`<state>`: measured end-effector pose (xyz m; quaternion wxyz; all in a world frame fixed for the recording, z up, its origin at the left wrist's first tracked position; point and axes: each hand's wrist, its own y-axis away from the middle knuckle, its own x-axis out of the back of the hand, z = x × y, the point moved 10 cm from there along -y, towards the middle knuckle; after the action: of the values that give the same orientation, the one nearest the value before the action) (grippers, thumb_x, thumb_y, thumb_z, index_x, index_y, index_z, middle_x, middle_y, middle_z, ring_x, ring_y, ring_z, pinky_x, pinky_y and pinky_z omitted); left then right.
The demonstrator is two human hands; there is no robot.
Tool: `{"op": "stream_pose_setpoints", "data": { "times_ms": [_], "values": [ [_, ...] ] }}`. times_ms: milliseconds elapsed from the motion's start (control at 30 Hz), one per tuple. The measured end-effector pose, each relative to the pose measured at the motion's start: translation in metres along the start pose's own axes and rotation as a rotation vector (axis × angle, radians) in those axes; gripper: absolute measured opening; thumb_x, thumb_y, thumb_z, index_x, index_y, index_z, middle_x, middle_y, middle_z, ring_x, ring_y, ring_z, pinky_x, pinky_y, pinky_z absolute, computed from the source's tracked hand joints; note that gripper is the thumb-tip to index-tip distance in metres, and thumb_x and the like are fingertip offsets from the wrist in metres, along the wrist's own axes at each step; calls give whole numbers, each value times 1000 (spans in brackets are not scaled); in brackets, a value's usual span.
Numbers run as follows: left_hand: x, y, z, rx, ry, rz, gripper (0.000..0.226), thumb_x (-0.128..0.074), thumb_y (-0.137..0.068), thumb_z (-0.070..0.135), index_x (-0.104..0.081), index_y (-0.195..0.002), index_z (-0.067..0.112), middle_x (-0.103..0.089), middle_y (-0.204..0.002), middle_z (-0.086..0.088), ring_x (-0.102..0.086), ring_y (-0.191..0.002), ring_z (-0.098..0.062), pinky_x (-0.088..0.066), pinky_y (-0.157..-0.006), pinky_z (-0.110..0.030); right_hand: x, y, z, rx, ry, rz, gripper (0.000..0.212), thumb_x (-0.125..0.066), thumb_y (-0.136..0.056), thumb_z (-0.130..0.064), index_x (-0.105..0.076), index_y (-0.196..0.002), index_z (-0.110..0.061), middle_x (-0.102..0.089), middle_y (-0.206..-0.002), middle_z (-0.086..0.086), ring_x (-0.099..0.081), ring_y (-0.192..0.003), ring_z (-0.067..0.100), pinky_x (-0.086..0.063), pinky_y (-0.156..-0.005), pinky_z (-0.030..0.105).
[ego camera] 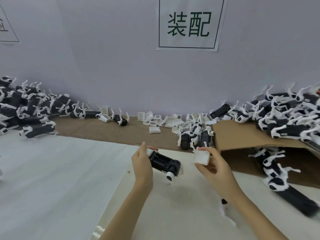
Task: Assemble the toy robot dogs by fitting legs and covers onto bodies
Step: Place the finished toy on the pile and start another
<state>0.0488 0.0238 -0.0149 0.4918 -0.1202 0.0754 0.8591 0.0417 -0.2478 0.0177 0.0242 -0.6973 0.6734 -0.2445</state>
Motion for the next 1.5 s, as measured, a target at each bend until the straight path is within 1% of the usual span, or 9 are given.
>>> {"op": "stream_pose_setpoints", "data": {
  "times_ms": [100, 300, 467, 600, 700, 867, 1133, 1367, 1500],
  "values": [
    [-18, 14, 0, -4, -53, -75, 56, -49, -109, 44, -73, -63, 22, -61, -78, -6, -51, -70, -22, -35, -62, -36, 20, 19, 5, -66, -231, 142, 26, -76, -91, -27, -70, -117, -29, -73, -83, -4, -65, -73, 13, -55, -69, 21],
    [-30, 33, -3, -20, -74, -125, 53, -49, -110, 47, -71, -70, 19, -57, -82, -8, -47, -73, -24, -33, -67, -37, 29, 24, 22, -157, -386, 230, 30, -67, -98, -31, -67, -127, -20, -77, -107, 1, -76, -99, 18, -59, -94, 43],
    [-38, 37, -4, 15, -104, -150, 51, -50, -109, 45, -72, -72, 18, -66, -72, 5, -55, -62, -13, -34, -60, -33, 30, 25, 12, -113, -422, 198, 33, -53, -98, -46, -53, -132, -43, -75, -94, 16, -75, -86, 29, -59, -67, 31],
    [-38, 37, -3, -23, -139, -154, 49, -50, -110, 44, -71, -78, 13, -66, -75, 1, -56, -71, -18, -37, -65, -34, 27, 25, 3, -55, -323, 170, 28, -44, -104, -44, -64, -114, -28, -72, -88, 11, -70, -80, 28, -55, -65, 30],
    [-40, 38, -4, -38, -148, -171, 49, -50, -110, 46, -71, -82, 11, -64, -80, -5, -58, -77, -22, -43, -76, -38, 13, 26, 8, -160, -475, 61, 21, -51, -105, -34, -65, -121, -31, -71, -93, 15, -68, -86, 27, -52, -75, 33],
    [-41, 41, -7, -30, -165, -174, 49, -49, -110, 47, -71, -85, 11, -63, -82, -6, -59, -80, -22, -44, -81, -39, 3, 31, 10, -245, -520, -53, 50, -86, -84, -31, -67, -131, -36, -67, -112, 19, -68, -110, 29, -56, -89, 32],
    [-39, 38, -10, -5, -175, -156, 49, -48, -110, 46, -70, -86, 10, -63, -85, -7, -57, -80, -22, -43, -77, -36, 6, 31, 10, -237, -527, 29, 41, -77, -85, -40, -66, -122, -27, -69, -96, 25, -72, -86, 30, -55, -75, 34],
    [-40, 37, -12, 3, -173, -154, 50, -48, -110, 48, -71, -86, 10, -62, -85, -6, -56, -81, -23, -42, -79, -38, 5, 35, 26, -291, -431, 70, 48, -87, -82, -16, -68, -124, -30, -77, -110, 6, -74, -103, 24, -55, -97, 34],
    [-40, 37, -11, 1, -173, -153, 53, -45, -110, 51, -71, -87, 11, -60, -82, -3, -54, -78, -21, -40, -74, -35, 11, 36, 24, -338, -576, 159, 46, -84, -79, -28, -72, -117, -7, -77, -100, 15, -76, -79, 26, -61, -72, 26]
  ]
}}
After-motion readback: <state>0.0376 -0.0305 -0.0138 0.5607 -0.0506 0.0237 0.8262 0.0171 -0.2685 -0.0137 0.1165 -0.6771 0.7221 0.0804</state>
